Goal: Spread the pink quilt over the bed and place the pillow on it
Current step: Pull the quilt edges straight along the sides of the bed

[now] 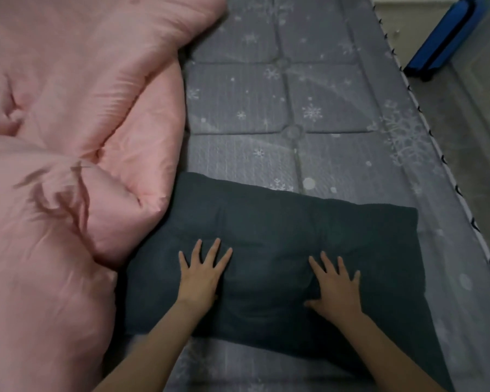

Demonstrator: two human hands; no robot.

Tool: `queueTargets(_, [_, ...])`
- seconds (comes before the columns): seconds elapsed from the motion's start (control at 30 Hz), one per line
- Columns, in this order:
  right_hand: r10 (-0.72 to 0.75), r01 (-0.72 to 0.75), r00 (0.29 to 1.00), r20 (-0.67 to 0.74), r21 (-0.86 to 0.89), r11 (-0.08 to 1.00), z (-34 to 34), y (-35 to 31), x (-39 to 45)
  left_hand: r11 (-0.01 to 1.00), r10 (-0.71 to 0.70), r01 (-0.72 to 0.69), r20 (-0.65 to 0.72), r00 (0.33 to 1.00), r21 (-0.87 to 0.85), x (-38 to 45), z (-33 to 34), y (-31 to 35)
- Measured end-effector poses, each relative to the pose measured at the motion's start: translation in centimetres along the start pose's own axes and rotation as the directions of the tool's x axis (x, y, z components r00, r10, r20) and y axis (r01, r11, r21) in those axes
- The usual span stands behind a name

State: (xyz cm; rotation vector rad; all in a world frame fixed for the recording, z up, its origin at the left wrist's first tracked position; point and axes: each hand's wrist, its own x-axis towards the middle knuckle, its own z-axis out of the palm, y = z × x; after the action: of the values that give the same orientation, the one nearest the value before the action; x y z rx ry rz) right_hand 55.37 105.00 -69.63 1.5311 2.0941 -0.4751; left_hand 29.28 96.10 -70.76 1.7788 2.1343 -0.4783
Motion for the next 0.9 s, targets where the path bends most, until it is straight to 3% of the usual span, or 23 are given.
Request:
queueTargets(0.07, [-0.028,0.031,0.992,-0.124,0.018,0.999,0.3,0.2,0.6,0.996,0.084,-0.084,-0.161,0.983,0.008,0.6,0.8,-0.9])
queueTargets(0.17, [-0.107,0.155,0.932,-0.345,0.115,0.981,-0.6,0.9,0.6,0.963,0.267,-0.258,-0.371,0.889,0.075,0.7,0.9,-2.6])
queueTargets(0.27, [-0.120,0.175,0.907,-0.404,0.103,0.979,-3.0,1.2,-1.4,0.959,0.281,-0.275,-0.349,0.894,0.068,-0.9,-2.0,-2.9])
queueTargets(0.37, [-0.159,0.196,0.902,-0.402,0.053,0.979,-5.9,1.6,-4.4,0.969,0.246,-0.241,-0.315,0.917,0.054,-3.1,-5.0,-2.7])
queueTargets(0.5, [-0.129,0.201,0.891,-0.435,0.124,0.972,-11.5,2.0,-8.0,0.979,0.190,-0.202,-0.392,0.900,0.010,-6.1,-10.8,-3.2])
queueTargets(0.7, [-0.157,0.236,0.872,-0.464,0.118,0.964,-21.7,4.0,-12.6,0.990,0.063,-0.129,-0.652,0.756,-0.055,-11.3,-21.7,-2.6])
queueTargets(0.9, [-0.188,0.301,0.748,-0.637,0.073,0.951,-29.4,2.9,-16.9,0.992,-0.072,-0.042,-0.798,0.599,-0.122,-18.1,-28.1,-2.8])
